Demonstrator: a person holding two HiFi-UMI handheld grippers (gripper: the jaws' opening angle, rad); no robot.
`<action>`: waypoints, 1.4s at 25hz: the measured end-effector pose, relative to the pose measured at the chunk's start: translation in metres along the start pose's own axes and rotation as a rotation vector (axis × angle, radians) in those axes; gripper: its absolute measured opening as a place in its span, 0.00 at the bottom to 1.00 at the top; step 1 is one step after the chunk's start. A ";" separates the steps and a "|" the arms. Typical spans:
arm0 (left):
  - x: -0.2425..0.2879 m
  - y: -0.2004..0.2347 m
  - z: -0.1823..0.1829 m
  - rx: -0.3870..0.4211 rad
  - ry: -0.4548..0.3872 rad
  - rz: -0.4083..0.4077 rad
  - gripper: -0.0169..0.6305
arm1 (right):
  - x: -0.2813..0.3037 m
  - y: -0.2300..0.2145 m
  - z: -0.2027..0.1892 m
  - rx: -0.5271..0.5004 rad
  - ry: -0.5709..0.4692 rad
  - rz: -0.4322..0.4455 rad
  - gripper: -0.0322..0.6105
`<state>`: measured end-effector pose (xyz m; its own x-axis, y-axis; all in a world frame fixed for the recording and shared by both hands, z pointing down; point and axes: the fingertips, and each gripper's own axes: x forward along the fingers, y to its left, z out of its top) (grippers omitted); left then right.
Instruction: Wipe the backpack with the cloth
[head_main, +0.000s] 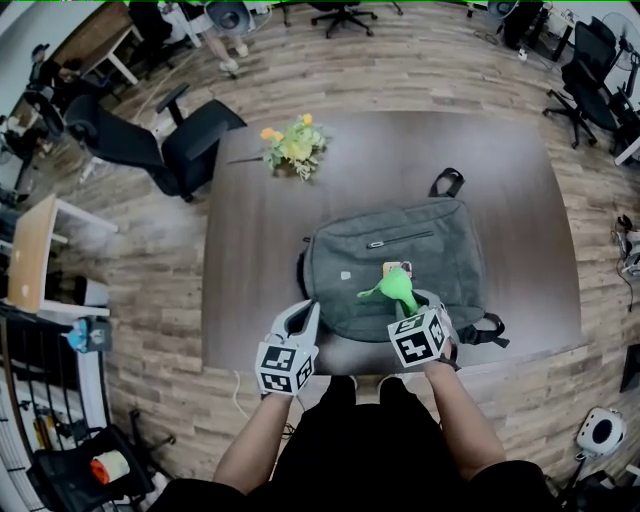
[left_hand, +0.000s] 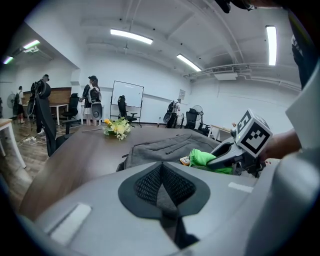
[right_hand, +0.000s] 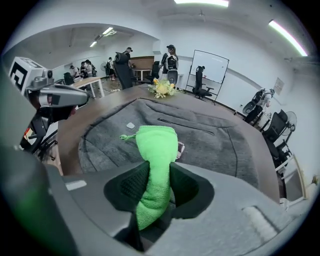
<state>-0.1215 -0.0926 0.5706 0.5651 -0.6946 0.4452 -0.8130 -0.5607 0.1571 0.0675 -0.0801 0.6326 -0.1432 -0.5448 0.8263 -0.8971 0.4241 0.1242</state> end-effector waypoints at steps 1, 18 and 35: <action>0.001 -0.001 0.000 0.002 0.001 -0.003 0.05 | -0.002 -0.005 -0.002 -0.002 0.001 -0.014 0.25; 0.015 -0.022 0.005 0.026 0.005 -0.061 0.05 | -0.031 -0.093 -0.045 -0.026 0.069 -0.264 0.25; 0.022 -0.019 0.006 0.022 -0.005 -0.052 0.05 | -0.061 -0.155 -0.069 -0.008 0.099 -0.401 0.25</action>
<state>-0.0927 -0.1002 0.5718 0.6074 -0.6664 0.4323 -0.7792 -0.6058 0.1608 0.2441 -0.0630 0.6004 0.2583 -0.5962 0.7602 -0.8702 0.1982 0.4511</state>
